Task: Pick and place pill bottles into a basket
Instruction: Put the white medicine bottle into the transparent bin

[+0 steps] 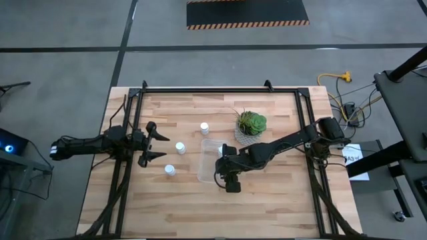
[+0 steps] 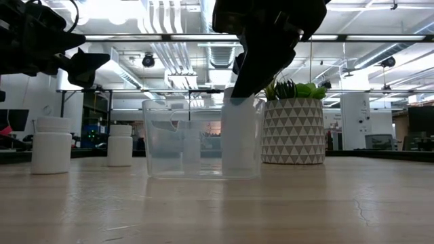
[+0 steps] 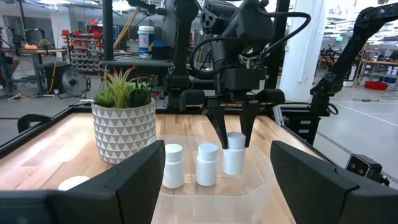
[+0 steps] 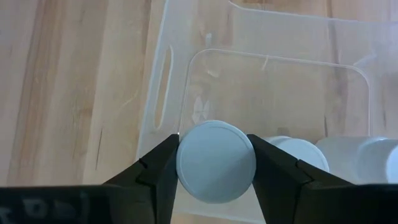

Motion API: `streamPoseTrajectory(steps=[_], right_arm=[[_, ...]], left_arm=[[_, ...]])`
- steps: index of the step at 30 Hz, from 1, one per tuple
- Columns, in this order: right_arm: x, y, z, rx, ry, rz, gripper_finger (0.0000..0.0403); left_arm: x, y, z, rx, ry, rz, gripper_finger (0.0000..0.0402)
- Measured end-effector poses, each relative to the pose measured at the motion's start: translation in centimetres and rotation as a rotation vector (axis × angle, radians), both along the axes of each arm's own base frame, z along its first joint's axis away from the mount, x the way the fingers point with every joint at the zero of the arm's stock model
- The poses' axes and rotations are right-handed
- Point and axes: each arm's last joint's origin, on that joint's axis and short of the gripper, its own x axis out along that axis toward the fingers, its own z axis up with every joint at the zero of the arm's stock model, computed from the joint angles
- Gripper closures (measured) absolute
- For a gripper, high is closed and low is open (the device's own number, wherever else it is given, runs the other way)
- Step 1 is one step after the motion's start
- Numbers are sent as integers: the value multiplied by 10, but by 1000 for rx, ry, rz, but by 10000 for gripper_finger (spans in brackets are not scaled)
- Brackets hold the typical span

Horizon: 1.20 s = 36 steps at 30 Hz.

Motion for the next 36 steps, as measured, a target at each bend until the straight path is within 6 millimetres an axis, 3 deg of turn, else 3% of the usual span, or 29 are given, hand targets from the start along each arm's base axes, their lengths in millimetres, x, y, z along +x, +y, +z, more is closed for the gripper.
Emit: streamPoseTrajectory(steps=[8,22,36], right_arm=[[0,0,0,0,0,0,207],[0,0,1,5,0,-1,202],[17,7,43,74,-128,25,202]], left_arm=[[0,0,0,0,1,1,127],[0,0,0,0,0,0,127],[0,0,0,0,-1,0,127]])
